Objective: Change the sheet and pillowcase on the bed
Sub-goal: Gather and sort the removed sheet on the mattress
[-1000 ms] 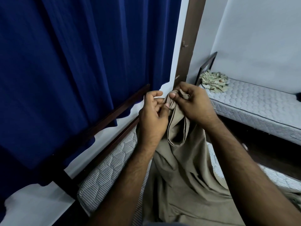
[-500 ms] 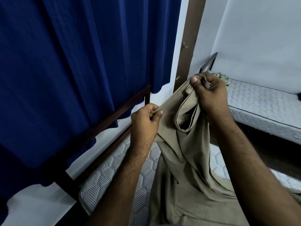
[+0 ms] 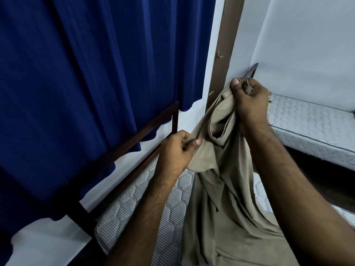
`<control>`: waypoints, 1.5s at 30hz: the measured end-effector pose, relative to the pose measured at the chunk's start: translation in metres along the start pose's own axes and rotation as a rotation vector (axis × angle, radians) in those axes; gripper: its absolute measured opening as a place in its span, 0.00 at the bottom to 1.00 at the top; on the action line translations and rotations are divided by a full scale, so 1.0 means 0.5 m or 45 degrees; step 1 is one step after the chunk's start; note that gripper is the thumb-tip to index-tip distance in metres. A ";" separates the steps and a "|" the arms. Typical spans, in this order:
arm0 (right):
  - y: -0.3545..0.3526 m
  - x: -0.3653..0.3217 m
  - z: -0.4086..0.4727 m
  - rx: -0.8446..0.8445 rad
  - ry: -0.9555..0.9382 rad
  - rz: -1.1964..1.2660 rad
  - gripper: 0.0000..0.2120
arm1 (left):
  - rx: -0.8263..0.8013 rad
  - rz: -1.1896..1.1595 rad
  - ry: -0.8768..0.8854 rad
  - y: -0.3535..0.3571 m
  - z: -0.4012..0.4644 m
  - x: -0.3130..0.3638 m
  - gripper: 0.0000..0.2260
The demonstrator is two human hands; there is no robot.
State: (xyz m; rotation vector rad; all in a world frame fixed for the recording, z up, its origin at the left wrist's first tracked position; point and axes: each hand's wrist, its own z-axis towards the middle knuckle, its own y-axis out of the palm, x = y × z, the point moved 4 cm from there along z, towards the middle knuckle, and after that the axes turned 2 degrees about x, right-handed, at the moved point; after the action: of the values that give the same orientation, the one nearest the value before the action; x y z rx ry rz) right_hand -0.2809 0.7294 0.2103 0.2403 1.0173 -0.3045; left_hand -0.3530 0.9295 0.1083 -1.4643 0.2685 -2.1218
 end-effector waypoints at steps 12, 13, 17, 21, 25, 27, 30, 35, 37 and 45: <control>-0.011 0.022 0.023 0.061 0.048 -0.022 0.08 | 0.175 0.165 0.152 -0.020 0.005 0.017 0.09; -0.010 0.023 0.022 0.054 0.046 -0.025 0.08 | 0.196 0.168 0.119 -0.021 0.003 0.016 0.08; -0.012 0.031 0.025 0.055 0.045 -0.027 0.07 | 0.303 0.462 0.073 -0.030 -0.005 0.032 0.08; -0.015 0.041 0.029 0.088 0.053 -0.070 0.11 | 0.001 0.251 0.017 -0.014 0.009 0.017 0.14; 0.002 0.049 0.019 0.080 0.047 -0.142 0.16 | -0.333 -0.489 -0.061 0.015 -0.007 0.046 0.15; 0.024 0.056 0.007 0.013 0.062 -0.219 0.15 | -0.491 -0.621 0.002 0.036 -0.022 0.075 0.12; 0.071 0.069 -0.020 -0.239 0.064 -0.426 0.13 | -0.417 -0.574 0.117 0.070 -0.031 0.094 0.06; 0.124 0.094 -0.072 -0.749 0.221 -0.410 0.16 | 0.015 -0.607 -0.169 0.085 -0.033 0.058 0.09; 0.102 0.110 -0.061 -0.563 0.222 -0.451 0.22 | 0.143 -0.859 -0.544 0.081 -0.031 0.022 0.07; 0.052 0.146 -0.077 -0.621 0.240 -0.735 0.24 | 0.411 -1.091 -1.047 0.052 -0.019 -0.054 0.07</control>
State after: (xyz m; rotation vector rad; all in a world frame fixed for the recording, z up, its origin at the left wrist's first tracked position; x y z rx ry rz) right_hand -0.2664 0.7567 0.1294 -0.4848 1.3035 -0.5484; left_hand -0.3465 0.9210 0.0714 -2.3091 -1.1160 -1.7244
